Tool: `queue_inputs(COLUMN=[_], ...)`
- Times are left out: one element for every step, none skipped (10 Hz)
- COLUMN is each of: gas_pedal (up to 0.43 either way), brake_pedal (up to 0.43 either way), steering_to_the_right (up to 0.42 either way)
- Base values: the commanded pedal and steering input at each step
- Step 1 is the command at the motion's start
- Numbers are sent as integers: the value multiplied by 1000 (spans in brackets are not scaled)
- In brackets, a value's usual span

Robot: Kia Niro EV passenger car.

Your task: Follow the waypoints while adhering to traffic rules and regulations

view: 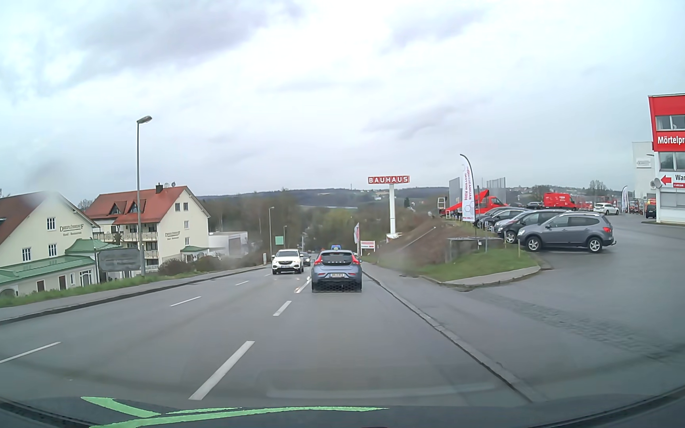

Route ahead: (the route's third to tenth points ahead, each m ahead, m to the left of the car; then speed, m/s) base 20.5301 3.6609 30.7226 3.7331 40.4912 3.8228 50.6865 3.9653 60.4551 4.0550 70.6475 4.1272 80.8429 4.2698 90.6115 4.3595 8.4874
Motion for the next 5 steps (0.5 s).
queue_inputs(gas_pedal=[0, 0, 0, 0, 0], brake_pedal=[146, 146, 134, 116, 104], steering_to_the_right=[-3, -3, -2, -2, -2])
